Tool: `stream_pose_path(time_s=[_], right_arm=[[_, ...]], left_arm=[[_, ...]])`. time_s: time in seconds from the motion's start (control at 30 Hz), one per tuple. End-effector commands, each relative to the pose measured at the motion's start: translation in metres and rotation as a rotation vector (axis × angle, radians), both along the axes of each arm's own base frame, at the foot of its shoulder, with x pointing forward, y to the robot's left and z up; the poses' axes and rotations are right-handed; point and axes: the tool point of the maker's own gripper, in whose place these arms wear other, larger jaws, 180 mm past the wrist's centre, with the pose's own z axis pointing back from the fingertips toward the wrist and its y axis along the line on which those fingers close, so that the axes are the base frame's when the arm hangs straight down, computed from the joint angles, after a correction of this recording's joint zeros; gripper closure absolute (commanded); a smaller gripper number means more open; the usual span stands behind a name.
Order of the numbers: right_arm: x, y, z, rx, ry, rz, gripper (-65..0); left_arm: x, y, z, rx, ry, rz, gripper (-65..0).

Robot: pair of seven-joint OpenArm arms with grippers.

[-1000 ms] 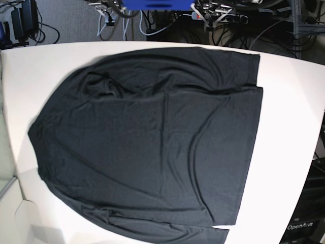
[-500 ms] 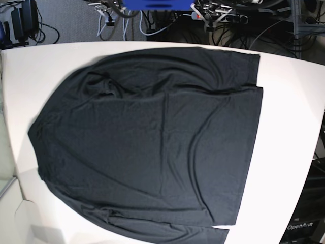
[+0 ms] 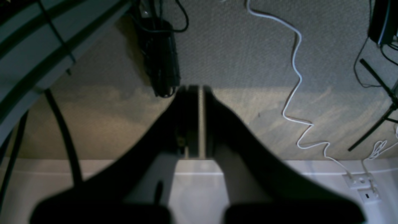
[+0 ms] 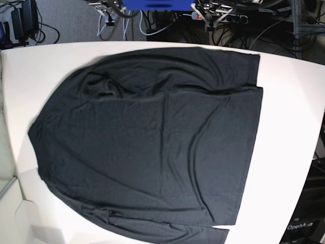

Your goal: Fold the T-shirt properly

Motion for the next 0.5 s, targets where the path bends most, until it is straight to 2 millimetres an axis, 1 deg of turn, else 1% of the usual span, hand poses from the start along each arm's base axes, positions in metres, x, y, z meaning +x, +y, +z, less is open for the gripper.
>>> stream_pose_path(time_s=[0.0,0.07,0.17,0.37,0.47], right_arm=[[-0.003,0.003,0.0,0.014,0.006,-0.006,0.0],[-0.003,0.003,0.0,0.014,0.004,-0.006,0.0],[-0.008,0.003,0.0,0.014,0.012,-0.007,0.0],[-0.013,0.002,0.0,0.014,0.018,-0.008,0.0],[-0.017,0.002,0.001,0.013,0.004,-0.01,0.0]], left_arm=[[0.0,0.002,0.0,0.005,-0.002,0.0,0.0],[-0.002,0.001,0.0,0.002,0.0,0.0,0.0],[-0.008,0.001,0.0,0.002,0.006,-0.001,0.0],[-0.008,0.002,0.0,0.002,0.006,-0.003,0.0],[-0.02,0.002,0.0,0.001,0.018,-0.003,0.0]])
